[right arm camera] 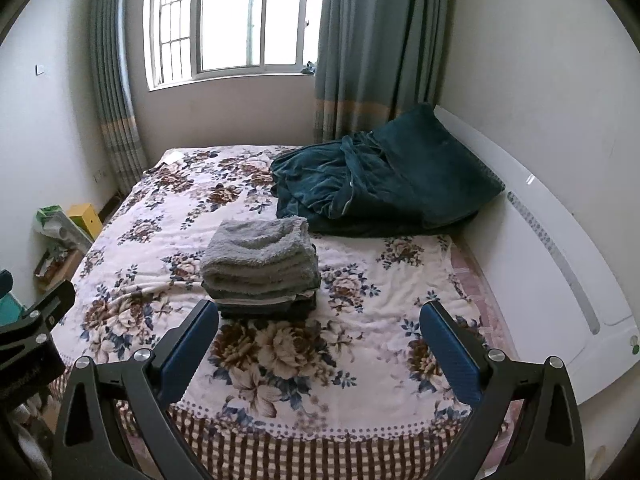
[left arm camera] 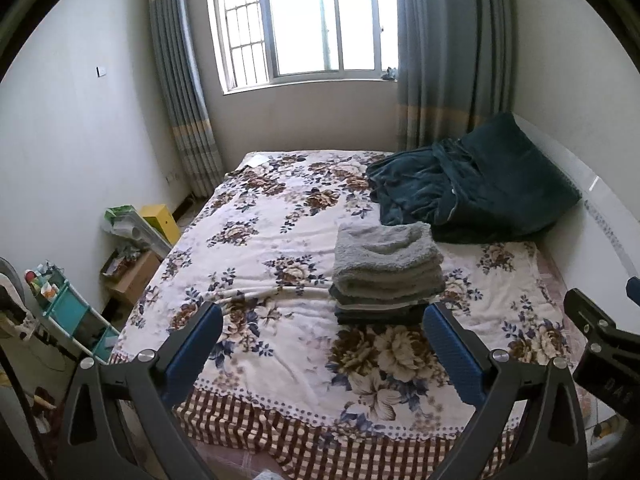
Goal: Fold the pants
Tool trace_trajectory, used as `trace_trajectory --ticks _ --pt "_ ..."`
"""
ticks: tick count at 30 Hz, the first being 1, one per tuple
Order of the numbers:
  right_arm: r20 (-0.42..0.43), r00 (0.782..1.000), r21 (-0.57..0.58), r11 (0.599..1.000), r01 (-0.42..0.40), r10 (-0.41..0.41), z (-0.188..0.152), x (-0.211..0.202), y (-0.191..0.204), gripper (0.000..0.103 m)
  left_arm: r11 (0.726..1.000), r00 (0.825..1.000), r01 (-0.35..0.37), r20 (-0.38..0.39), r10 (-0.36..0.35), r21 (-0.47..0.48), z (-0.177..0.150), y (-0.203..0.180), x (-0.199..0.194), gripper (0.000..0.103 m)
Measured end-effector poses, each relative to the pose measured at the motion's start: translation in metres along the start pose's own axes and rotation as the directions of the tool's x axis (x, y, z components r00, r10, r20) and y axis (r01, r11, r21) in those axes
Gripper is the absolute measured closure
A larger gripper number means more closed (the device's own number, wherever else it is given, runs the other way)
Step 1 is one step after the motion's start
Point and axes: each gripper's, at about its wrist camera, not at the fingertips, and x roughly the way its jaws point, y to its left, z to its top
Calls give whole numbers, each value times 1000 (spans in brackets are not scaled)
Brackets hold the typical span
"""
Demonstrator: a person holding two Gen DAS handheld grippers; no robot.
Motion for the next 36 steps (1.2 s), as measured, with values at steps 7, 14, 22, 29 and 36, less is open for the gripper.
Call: trace_trajectory --ticks 7,14,22,29,36 --pt "-4 1000 0 1000 -4 4 3 13 8 1 1000 1000 0 6 0 -5 3 0 6 0" --pt "-3 1000 11 1000 -13 14 0 19 9 1 1000 1000 0 10 0 -6 3 1 5 0" --pt "-4 1000 15 1000 -17 17 -3 16 5 1 1000 1000 -2 13 2 -10 5 1 3 0" --pt "-1 1000 18 1000 -17 18 -3 14 4 1 1000 1000 -7 20 8 -25 12 2 1 0" --pt "-10 999 13 999 -34 34 -2 14 7 1 1000 1000 -12 22 12 -27 11 2 -2 0"
